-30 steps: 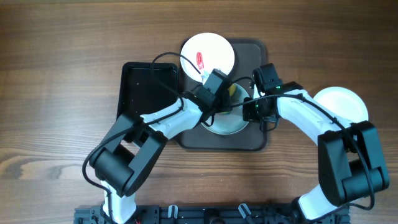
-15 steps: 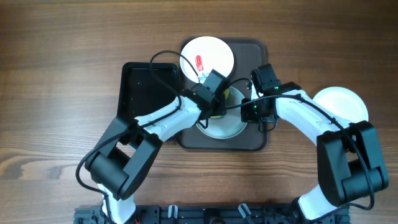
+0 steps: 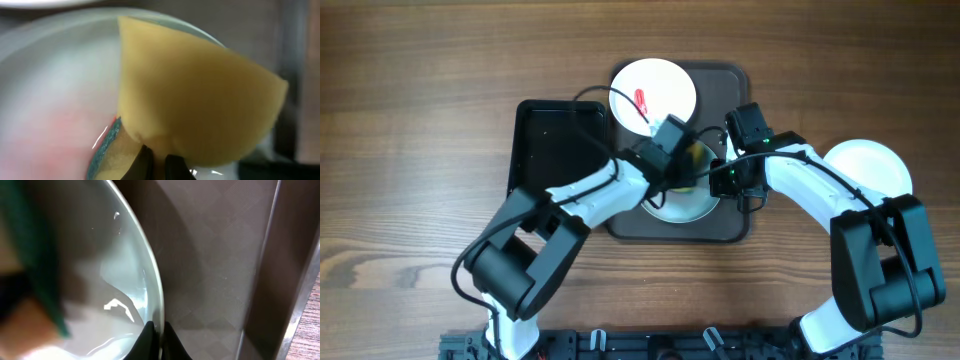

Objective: Clean dirty plates on tray and stack at the side
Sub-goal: 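Keep scrubbing the plate with the sponge in circles, left gripper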

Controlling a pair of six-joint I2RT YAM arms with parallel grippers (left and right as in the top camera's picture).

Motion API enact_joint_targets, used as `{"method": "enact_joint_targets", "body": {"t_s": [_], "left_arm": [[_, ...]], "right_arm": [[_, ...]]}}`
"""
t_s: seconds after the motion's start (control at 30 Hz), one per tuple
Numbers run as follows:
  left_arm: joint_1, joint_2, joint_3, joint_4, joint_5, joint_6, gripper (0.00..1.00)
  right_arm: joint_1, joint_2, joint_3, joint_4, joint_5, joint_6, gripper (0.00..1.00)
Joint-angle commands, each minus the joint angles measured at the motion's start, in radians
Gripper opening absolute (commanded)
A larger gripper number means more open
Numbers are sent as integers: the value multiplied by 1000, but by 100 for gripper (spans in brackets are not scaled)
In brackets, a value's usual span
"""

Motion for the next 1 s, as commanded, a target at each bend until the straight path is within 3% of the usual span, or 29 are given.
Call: {"method": "enact_joint_targets", "body": {"t_s": [0.0, 0.17, 0.37, 0.53, 0.63, 0.97], "left_arm": [[-64, 50, -29, 0, 126, -30, 4], [-43, 50, -29, -32, 89, -20, 4], [35, 30, -28, -171, -224, 54, 4], [68, -13, -26, -205, -369, 85, 4], [64, -13, -27, -192, -314, 84, 4], [-26, 70, -27, -14, 158, 50, 4]], "right_arm": [[6, 18, -10, -16, 29, -34, 4], [6, 18, -10, -16, 29, -34, 4], [6, 18, -10, -17, 29, -35, 4], [6, 18, -10, -17, 28, -35, 4], [6, 18, -10, -16, 28, -35, 4], [6, 18, -10, -16, 29, -36, 4]]}}
